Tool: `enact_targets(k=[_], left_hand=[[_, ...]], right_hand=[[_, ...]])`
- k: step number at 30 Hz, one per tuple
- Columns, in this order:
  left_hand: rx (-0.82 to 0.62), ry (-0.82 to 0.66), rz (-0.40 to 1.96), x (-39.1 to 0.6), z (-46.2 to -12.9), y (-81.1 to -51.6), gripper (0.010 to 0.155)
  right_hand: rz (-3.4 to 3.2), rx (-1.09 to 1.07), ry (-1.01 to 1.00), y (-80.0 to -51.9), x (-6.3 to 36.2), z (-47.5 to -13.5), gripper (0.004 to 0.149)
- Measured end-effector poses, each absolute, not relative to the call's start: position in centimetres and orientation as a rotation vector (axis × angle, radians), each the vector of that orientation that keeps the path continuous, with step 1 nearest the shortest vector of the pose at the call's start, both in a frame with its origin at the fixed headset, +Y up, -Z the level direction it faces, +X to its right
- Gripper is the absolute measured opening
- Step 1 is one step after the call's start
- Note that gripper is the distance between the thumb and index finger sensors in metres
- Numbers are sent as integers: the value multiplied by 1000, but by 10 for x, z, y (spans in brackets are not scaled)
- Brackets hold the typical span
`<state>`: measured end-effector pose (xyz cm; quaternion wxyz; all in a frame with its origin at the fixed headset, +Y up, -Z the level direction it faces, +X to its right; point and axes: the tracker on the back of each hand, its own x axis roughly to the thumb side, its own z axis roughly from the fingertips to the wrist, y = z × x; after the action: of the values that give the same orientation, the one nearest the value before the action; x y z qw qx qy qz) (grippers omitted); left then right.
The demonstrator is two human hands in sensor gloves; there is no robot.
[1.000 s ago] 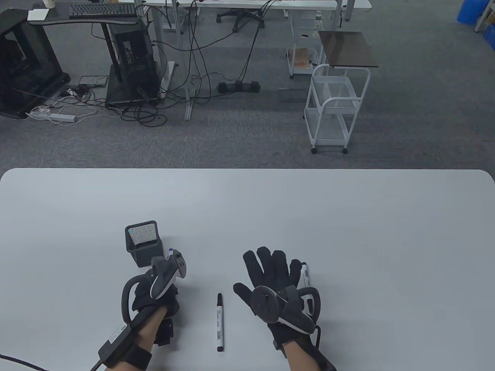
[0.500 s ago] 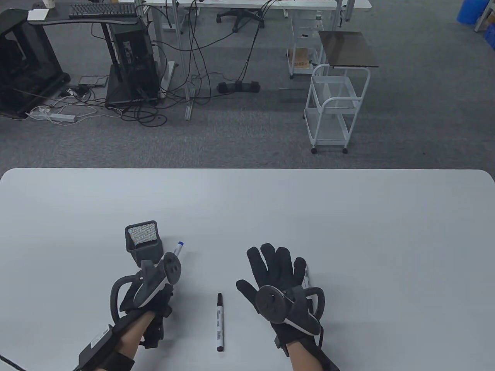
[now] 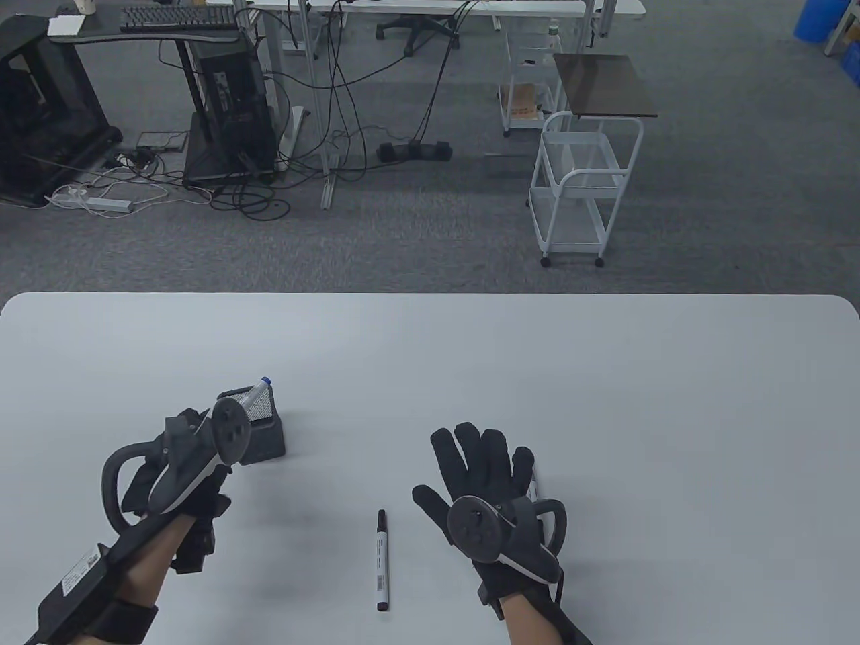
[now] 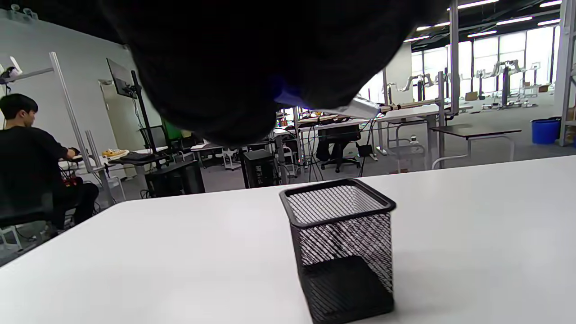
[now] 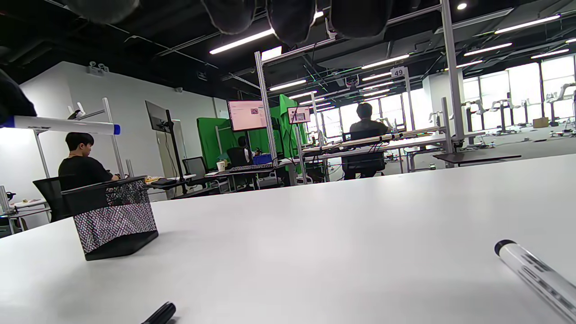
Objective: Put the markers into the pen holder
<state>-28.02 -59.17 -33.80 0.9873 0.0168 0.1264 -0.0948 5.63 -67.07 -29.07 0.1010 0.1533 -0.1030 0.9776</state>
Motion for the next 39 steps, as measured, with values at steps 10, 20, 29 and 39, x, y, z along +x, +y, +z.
enact_targets(k=[10, 20, 29, 39], left_hand=[[20, 252, -301, -284, -363, -577, 43], [-52, 218, -351, -278, -396, -586, 40], [-72, 190, -332, -275, -412, -607, 39], [-88, 182, -350, -276, -424, -628, 39]], right_hand=[[2877, 449, -309, -670, 59, -291, 76], [2879, 450, -299, -669, 60, -291, 76], [2880, 438, -293, -668, 61, -292, 76], [2897, 447, -272, -669, 59, -293, 75]])
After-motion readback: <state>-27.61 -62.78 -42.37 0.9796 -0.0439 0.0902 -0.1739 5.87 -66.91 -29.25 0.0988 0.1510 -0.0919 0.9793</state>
